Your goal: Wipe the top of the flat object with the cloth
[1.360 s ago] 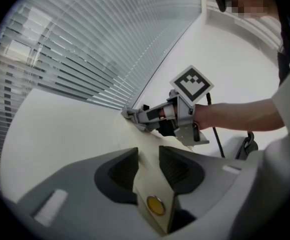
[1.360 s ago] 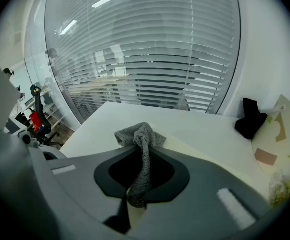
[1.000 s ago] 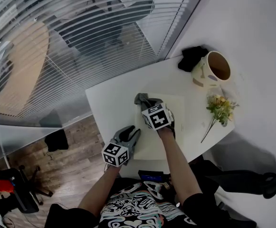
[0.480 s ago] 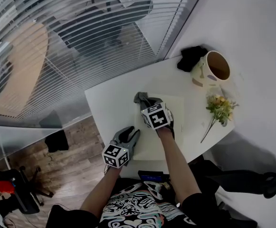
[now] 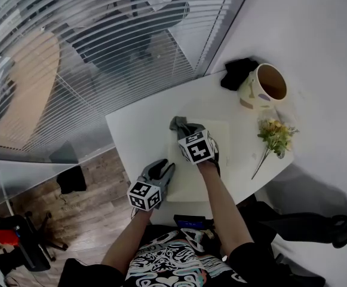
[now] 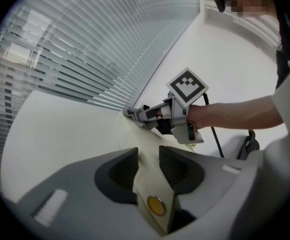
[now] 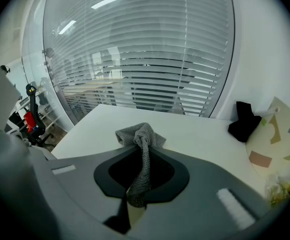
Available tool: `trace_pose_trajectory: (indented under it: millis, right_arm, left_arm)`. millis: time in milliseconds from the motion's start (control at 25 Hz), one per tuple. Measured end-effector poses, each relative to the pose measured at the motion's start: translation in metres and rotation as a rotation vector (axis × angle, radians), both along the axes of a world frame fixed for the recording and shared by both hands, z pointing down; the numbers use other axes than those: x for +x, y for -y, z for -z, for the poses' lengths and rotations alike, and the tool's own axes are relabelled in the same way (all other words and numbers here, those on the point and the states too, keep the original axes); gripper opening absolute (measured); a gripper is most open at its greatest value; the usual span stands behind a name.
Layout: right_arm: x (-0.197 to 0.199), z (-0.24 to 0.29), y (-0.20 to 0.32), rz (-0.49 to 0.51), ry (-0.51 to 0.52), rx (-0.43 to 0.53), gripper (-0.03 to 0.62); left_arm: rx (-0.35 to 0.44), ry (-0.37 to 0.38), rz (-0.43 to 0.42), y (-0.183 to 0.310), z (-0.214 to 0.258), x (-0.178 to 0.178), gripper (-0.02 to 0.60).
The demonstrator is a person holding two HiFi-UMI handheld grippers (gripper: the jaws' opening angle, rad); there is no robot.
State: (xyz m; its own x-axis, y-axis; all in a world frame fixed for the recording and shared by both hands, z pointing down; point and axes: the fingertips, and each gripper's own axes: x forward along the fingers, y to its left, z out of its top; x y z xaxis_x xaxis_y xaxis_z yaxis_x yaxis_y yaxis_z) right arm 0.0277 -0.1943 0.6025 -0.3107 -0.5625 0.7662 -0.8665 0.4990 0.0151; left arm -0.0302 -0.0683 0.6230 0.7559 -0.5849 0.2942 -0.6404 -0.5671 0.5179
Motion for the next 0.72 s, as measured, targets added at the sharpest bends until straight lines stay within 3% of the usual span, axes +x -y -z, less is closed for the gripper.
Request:
trace_pose_trajectory:
  millis: [720]
  right_arm:
    - [0.034,-0.001,-0.006,-0.065,-0.002,0.008,0.02]
  left_arm:
    - [-0.003,-0.005,-0.002,-0.001,0.001,0.0,0.186]
